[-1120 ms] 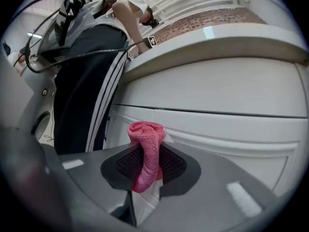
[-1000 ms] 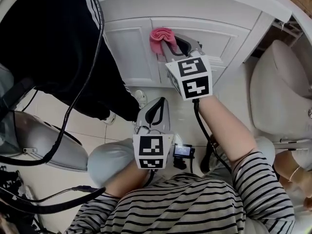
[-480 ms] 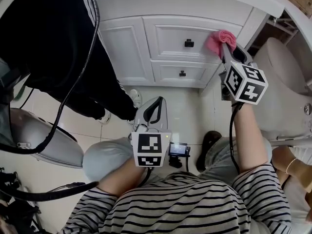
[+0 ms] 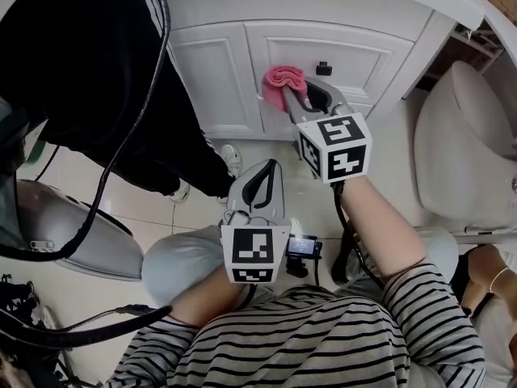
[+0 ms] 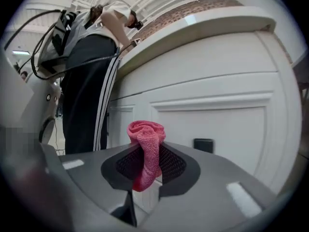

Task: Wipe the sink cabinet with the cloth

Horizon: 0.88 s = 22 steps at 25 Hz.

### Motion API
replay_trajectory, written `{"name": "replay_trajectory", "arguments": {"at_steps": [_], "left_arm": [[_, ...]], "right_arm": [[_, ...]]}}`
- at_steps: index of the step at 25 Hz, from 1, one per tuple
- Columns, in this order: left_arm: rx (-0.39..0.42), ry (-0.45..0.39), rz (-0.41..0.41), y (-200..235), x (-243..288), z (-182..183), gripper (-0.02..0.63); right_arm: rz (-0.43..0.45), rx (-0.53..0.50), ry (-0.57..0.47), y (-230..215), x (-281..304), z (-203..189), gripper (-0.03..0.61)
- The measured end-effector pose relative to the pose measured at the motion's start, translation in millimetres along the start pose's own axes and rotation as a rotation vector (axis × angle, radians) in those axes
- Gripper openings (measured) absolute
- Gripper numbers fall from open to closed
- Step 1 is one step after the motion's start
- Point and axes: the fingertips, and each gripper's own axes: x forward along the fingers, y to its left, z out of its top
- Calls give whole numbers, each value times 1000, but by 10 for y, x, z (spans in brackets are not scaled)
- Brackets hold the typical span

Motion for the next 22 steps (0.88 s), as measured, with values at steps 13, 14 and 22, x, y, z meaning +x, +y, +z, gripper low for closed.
{"name": "replay_trajectory", "arguments": {"at_steps": [13,14,22], "left_arm": [[-7,5,-16,-18,30,-39,-6],[-8,5,-20,-38,28,-35,-6],[-7,-6,-16,-60,-2,-1,-6]], "right_arm": [[-283,40,98,-1177,-414,-543,87],[-325,47,98,-1367,-569,-550,87],[-330,53,82,-1286,-800,-611,86]]}}
